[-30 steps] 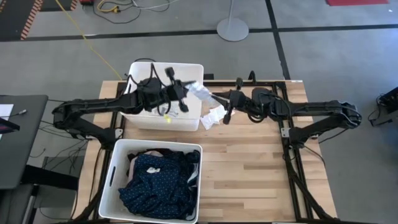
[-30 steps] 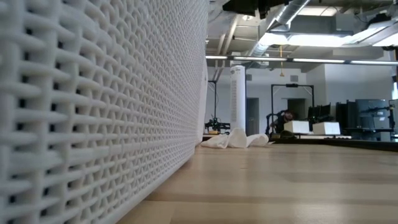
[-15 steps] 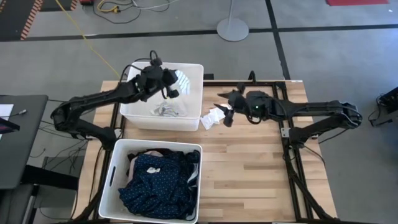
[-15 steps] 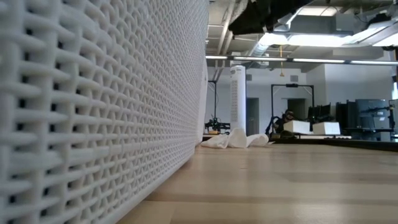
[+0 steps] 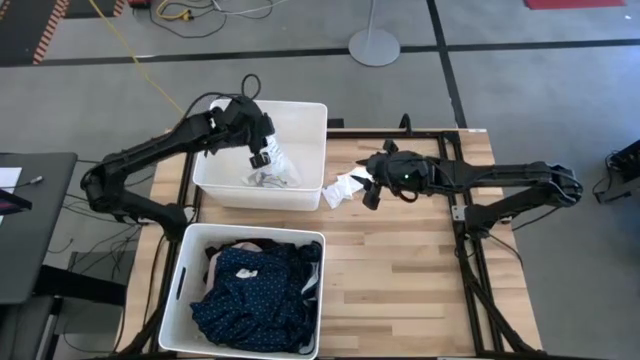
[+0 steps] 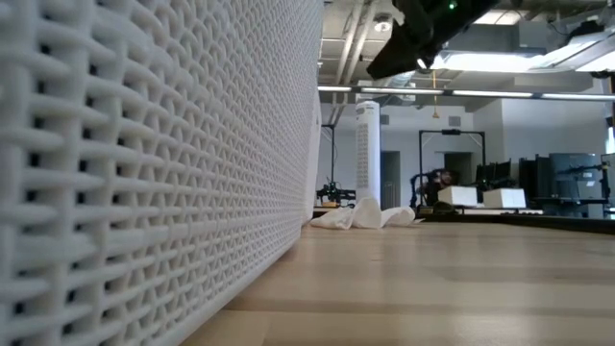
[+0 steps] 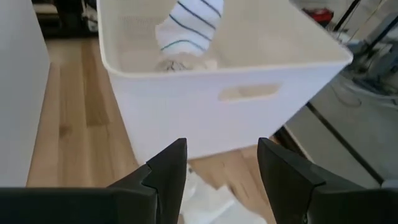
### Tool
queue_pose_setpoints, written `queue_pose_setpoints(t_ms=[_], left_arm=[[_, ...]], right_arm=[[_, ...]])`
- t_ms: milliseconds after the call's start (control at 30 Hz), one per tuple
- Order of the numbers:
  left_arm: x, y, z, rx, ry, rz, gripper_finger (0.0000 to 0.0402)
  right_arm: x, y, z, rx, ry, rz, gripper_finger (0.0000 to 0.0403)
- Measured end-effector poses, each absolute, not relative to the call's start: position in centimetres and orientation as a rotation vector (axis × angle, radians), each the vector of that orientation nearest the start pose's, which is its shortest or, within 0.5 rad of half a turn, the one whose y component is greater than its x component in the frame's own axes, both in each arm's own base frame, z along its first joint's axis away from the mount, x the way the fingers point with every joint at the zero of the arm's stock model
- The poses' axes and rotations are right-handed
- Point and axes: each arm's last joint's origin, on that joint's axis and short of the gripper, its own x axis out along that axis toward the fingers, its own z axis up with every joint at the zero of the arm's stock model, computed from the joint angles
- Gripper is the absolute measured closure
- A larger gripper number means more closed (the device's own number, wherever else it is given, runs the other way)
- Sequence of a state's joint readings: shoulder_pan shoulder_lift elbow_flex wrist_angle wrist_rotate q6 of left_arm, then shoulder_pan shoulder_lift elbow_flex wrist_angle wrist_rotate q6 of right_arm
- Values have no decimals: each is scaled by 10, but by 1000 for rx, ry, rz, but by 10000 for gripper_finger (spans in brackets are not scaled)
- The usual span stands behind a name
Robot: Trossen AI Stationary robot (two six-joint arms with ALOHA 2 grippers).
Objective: Sort clothes
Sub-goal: Put the white stripe sock into the top white laundry organizer, then put the white sock into the top white laundry organizer
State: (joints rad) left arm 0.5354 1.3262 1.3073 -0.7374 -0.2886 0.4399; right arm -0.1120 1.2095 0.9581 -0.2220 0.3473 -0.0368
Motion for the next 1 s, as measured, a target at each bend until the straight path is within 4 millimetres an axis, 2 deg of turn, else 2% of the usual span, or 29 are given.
queue_pose_setpoints(t_ms=[233,367,467,633,833,1000], left_arm=[[222,140,363,225,967,572,213],[216,136,368,176,1007,555,173],[214,132,376,131,981,534,163],[213,112,404,116,778,375,165],[212,68,433,211,540,170,166],[210,26,445,249,438,17,166]], right_arm=[[256,-39,296,-57,575,-450,194],[253,-38,292,-49,623,-452,195],[250,-39,288,-51,671,-455,195],[245,-44,271,-41,733,-475,195],[239,-53,244,25,757,-486,195],[239,-59,224,78,676,-428,195]])
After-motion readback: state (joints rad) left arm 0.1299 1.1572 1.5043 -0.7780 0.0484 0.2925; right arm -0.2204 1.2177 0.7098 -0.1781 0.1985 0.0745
